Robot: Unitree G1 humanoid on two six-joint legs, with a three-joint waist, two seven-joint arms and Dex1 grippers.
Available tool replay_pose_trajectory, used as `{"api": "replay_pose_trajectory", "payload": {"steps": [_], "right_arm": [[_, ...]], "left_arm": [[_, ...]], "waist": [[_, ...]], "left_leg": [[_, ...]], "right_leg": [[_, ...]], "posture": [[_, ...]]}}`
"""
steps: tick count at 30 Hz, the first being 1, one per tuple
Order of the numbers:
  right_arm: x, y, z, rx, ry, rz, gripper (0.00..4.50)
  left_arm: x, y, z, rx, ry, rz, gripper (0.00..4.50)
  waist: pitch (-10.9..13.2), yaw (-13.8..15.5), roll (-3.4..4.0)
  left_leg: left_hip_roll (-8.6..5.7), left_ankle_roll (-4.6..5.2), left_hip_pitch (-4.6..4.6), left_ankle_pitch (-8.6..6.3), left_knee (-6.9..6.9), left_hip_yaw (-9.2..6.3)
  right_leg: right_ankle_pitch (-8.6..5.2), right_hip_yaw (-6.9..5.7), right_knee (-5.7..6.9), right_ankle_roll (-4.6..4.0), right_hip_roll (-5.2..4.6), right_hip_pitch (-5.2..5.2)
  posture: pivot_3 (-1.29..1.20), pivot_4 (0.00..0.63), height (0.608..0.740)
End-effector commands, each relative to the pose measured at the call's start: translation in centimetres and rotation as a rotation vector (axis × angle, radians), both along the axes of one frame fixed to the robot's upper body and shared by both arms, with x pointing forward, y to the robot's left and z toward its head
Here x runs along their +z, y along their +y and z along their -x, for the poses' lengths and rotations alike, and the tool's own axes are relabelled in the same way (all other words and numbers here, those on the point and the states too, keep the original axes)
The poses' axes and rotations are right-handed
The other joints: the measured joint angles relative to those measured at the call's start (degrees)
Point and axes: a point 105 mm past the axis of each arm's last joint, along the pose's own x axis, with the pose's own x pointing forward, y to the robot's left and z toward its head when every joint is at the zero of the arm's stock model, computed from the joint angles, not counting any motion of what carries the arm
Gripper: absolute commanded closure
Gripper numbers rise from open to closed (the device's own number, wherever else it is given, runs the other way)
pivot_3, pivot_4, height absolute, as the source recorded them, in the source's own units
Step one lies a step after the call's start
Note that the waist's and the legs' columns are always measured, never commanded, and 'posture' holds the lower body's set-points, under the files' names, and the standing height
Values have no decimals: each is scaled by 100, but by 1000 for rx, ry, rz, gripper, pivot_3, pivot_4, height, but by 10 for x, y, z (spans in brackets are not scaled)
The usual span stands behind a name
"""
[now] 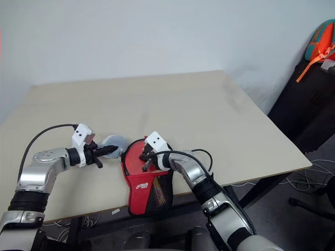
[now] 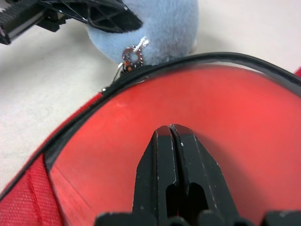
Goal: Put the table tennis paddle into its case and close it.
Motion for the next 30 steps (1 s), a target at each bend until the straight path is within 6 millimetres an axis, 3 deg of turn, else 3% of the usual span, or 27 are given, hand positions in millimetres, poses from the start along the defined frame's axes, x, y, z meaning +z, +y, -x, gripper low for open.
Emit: {"api": "replay_pose_trajectory", "payload": {"steps": [1,12,23,30], "right_arm": [[-21,-1,7,9,62,37,4500],[-30,3,8,14,78,18,4500],[-39,1,9,31,70,77,4500],[-44,-1,10,33,87,95,4500]], "left_arm": [[15,3,-6,-11,-59,-32,4208],[19,5,-11,-11,-89,-86,4208],[36,27,-46,114,-195,-165,4208],[36,22,-54,83,-207,-205,4208]], "waist": [[0,0,0],[-21,0,-28],[-39,1,-55],[-39,-2,-56]], "left_leg": [[0,0,0,0,0,0],[3,-4,4,-2,1,1],[10,-26,15,1,17,-10],[15,-27,14,1,17,-7]], "right_leg": [[0,0,0,0,0,0],[-7,1,16,-10,0,-3],[-37,-6,66,-47,1,-7],[-44,-8,75,-57,4,-15]], "posture": [[0,0,706],[0,0,706],[0,0,706],[0,0,706]]}}
